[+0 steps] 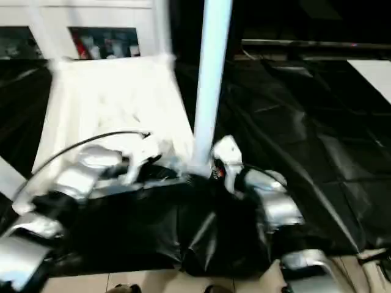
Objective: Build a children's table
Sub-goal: Rotate leg to tighten
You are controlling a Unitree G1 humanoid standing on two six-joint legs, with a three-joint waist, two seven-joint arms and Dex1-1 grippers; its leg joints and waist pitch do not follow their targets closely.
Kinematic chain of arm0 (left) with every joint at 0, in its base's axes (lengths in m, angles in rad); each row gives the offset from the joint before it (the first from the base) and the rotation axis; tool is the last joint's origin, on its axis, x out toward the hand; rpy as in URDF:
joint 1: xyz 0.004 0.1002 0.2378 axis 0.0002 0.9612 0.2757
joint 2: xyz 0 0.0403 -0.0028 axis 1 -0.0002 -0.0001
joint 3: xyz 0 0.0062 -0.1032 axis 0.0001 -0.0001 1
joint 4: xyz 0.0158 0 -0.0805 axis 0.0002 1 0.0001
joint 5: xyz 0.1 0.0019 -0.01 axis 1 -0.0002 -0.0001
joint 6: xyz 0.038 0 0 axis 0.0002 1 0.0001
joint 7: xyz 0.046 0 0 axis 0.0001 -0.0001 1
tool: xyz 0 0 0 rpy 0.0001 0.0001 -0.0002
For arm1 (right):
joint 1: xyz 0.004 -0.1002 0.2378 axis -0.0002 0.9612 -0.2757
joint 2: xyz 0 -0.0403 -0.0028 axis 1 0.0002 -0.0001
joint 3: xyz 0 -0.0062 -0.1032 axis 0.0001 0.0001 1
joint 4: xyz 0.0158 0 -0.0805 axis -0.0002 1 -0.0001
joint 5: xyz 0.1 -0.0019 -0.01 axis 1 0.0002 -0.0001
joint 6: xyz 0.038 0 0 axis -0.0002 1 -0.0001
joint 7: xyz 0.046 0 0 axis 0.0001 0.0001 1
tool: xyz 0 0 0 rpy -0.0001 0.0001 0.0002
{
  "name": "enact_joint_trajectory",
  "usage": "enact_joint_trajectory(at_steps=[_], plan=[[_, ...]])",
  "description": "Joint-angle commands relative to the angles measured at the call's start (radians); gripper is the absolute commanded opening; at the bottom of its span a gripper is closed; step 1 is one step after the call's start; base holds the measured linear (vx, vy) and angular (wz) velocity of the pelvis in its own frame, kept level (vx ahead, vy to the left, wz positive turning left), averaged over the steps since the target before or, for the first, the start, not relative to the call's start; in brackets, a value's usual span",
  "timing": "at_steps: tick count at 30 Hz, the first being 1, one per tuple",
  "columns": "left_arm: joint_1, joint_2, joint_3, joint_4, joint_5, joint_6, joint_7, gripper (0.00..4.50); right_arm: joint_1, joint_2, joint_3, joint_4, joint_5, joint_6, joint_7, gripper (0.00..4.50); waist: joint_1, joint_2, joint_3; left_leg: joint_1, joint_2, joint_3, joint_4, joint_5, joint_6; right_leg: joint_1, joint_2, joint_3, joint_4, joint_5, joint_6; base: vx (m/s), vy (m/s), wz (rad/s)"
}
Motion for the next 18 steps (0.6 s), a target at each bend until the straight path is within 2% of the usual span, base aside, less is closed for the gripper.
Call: enact_joint_trajectory(at_steps=[1, 2, 3, 6, 11, 12, 14, 18], plan=[[0.026, -0.001, -0.029, 0.004, -0.006, 0.004, -0.031, 0.0, 0.001, -0.007, 0.009, -0.01, 0.008, 0.0, 0.042, 3.73, 0.005, -0.002, -0.054, 0.016, 0.046, -0.009, -0.055, -0.211, 0.101, 0.04, -0.046, 0.031, -0.05, -0.121, -0.282, 0.0, 0.0, 0.0], [0.027, 0.002, -0.03, 0.003, -0.006, 0.004, -0.034, 0.0, -0.001, -0.007, 0.008, -0.007, 0.007, -0.002, 0.044, 3.73, 0.006, 0.0, -0.055, 0.017, 0.046, -0.009, -0.056, -0.211, 0.097, 0.041, -0.046, 0.031, -0.049, -0.122, -0.283, 0.0, 0.0, 0.0], [0.029, 0.006, -0.03, 0.002, -0.006, 0.004, -0.04, 0.0, -0.003, -0.008, 0.008, -0.003, 0.009, -0.004, 0.05, 3.73, 0.009, -0.002, -0.056, 0.018, 0.045, -0.008, -0.056, -0.216, 0.088, 0.04, -0.046, 0.032, -0.049, -0.121, -0.285, 0.0, 0.0, 0.0], [0.042, 0.016, -0.026, -0.018, -0.007, 0.011, -0.06, 0.0, -0.016, -0.008, 0.008, 0.003, 0.029, 0.006, 0.077, 3.73, 0.012, 0.0, -0.061, 0.018, 0.044, -0.008, -0.052, -0.195, 0.086, 0.044, -0.047, 0.032, -0.044, -0.087, -0.29, 0.0, 0.0, 0.0], [0.047, 0.019, -0.028, -0.021, -0.009, 0.011, -0.066, 0.0, -0.016, -0.006, 0.002, 0.002, 0.041, 0.015, 0.097, 3.35, 0.014, 0.0, -0.061, 0.017, 0.043, -0.007, -0.051, -0.18, 0.092, 0.045, -0.046, 0.031, -0.042, -0.073, -0.295, 0.0, 0.0, 0.0], [0.048, 0.018, -0.029, -0.02, -0.009, 0.009, -0.063, 0.0, -0.012, -0.002, -0.003, 0.001, 0.044, 0.019, 0.099, 3.11, 0.015, 0.0, -0.064, 0.018, 0.043, -0.007, -0.05, -0.179, 0.092, 0.046, -0.046, 0.031, -0.041, -0.067, -0.297, 0.0, 0.0, 0.0], [0.049, 0.016, -0.029, -0.019, -0.008, 0.008, -0.06, 0.0, -0.006, 0.001, -0.004, -0.002, 0.046, 0.022, 0.1, 3.02, 0.014, -0.004, -0.063, 0.018, 0.043, -0.007, -0.05, -0.178, 0.093, 0.046, -0.046, 0.031, -0.041, -0.065, -0.298, 0.0, 0.0, 0.0], [0.045, -0.004, -0.019, -0.01, -0.005, 0.009, -0.017, 0.0, 0.033, 0.017, -0.001, -0.028, 0.044, 0.028, 0.07, 2.75, 0.016, -0.003, -0.066, 0.017, 0.042, -0.007, -0.047, -0.162, 0.098, 0.048, -0.047, 0.031, -0.038, -0.052, -0.299, 0.0, 0.0, 0.0]])
